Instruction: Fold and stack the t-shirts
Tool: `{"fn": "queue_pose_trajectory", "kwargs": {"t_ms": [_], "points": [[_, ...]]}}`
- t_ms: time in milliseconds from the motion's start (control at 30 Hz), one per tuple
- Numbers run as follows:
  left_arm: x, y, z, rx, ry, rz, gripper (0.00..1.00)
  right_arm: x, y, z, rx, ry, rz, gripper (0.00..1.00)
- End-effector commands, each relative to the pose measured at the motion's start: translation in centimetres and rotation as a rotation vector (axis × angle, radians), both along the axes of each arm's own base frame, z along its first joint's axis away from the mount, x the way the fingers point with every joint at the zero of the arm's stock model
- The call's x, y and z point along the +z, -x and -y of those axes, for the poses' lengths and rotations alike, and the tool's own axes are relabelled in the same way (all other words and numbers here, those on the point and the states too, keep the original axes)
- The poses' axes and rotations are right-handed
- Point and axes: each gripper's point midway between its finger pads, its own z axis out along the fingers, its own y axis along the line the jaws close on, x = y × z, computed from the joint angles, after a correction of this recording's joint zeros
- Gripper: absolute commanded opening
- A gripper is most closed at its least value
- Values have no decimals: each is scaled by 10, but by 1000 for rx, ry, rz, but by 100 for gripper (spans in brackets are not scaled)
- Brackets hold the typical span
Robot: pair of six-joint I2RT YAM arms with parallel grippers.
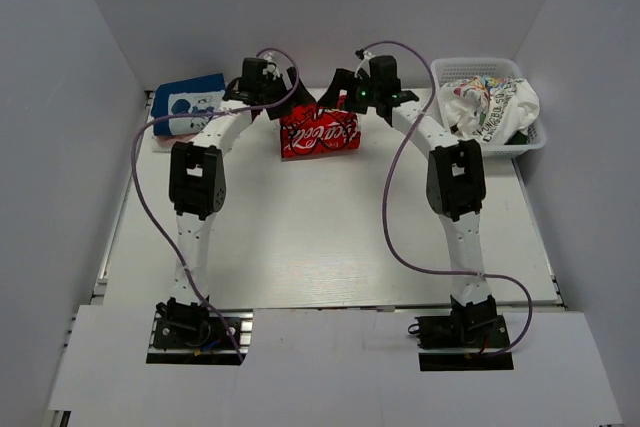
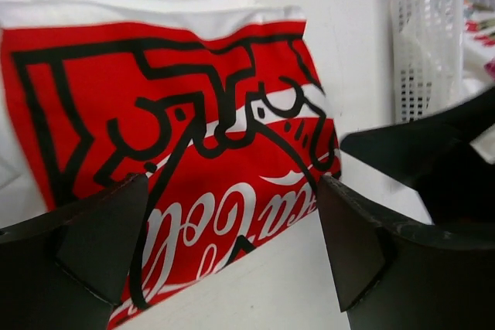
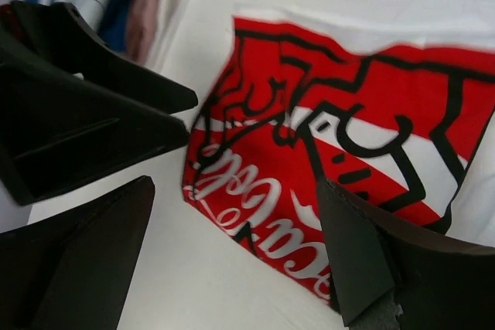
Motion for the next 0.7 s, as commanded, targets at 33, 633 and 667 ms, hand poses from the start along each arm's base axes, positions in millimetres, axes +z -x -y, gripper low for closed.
{"fn": "queue_pose_trajectory", "kwargs": {"t_ms": [33, 633, 667], "points": [[-32, 10, 27, -130, 56, -24, 100, -39, -16, 2, -28, -49, -88, 91], [-136, 196, -9, -209, -197, -376, 100, -142, 113, 52, -54, 113, -425, 91], [-134, 209, -10, -213, -204, -368, 100, -137, 129, 44, -27, 115, -415, 91]]}}
